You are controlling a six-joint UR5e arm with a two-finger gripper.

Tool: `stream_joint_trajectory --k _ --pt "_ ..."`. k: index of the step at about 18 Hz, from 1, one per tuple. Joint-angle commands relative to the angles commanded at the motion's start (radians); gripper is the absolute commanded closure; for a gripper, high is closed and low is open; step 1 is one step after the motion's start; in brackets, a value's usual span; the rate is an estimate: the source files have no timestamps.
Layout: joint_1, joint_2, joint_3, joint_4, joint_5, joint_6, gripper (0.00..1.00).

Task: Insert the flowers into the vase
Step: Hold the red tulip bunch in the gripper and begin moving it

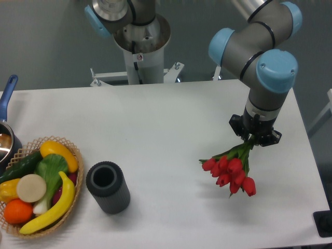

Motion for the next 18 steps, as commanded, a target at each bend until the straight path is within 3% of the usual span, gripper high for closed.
stream_joint_trajectory --k 6,11,14,18 --pt "0.009 0.005 0.014 -0.002 -0.024 0.000 0.98" --pt "0.009 0.015 0.028 0.011 -0.146 -0.003 0.99" --pt "0.011 0.029 0.038 0.023 -0.247 -0.012 1.00" --pt "0.014 0.037 0.037 0.100 -0.446 -0.101 1.00"
